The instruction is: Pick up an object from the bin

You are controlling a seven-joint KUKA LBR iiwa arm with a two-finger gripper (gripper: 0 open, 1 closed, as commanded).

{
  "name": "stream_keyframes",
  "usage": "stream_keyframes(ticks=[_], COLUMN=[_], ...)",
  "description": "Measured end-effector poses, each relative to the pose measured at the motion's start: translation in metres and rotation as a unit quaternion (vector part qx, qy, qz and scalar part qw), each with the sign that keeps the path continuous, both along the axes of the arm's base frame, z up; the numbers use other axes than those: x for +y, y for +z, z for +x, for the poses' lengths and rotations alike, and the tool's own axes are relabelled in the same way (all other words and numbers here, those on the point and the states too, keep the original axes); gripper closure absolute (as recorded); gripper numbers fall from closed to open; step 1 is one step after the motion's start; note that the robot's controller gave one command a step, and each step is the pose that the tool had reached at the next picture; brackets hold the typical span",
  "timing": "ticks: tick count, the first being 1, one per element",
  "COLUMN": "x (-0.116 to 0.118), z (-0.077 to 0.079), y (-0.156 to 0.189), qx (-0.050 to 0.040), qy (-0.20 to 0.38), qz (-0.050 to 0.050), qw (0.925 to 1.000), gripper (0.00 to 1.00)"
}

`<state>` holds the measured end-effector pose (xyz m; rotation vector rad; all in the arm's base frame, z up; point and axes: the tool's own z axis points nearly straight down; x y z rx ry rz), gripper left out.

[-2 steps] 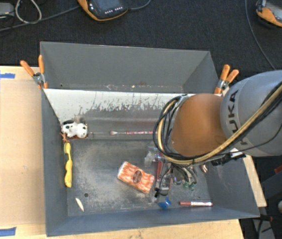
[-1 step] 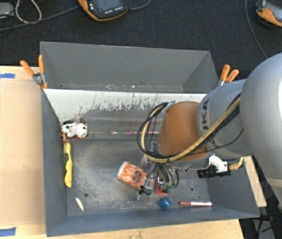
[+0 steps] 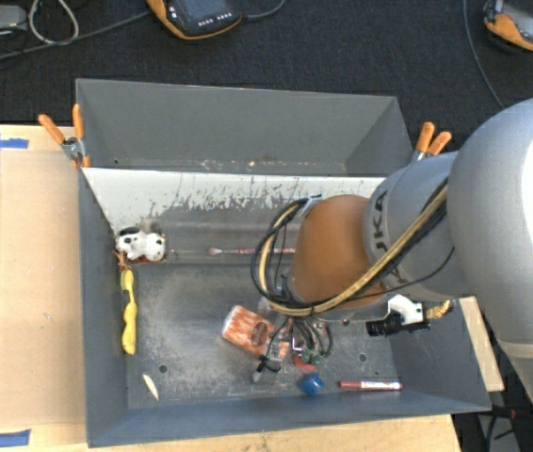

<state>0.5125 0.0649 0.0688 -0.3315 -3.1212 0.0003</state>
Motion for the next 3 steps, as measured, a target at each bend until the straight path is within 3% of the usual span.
stream_keyframes(ticks=[2,3], x=[-0.0005,-0.0046], z=[0.0008,0.0013], y=[-0.0011,-0.0013], qx=[0.0006,0.0018], qy=[-0.006,-0.015], qz=[0.000,0.001], qw=[1.0000,0.9999], gripper=[0.00,1.00])
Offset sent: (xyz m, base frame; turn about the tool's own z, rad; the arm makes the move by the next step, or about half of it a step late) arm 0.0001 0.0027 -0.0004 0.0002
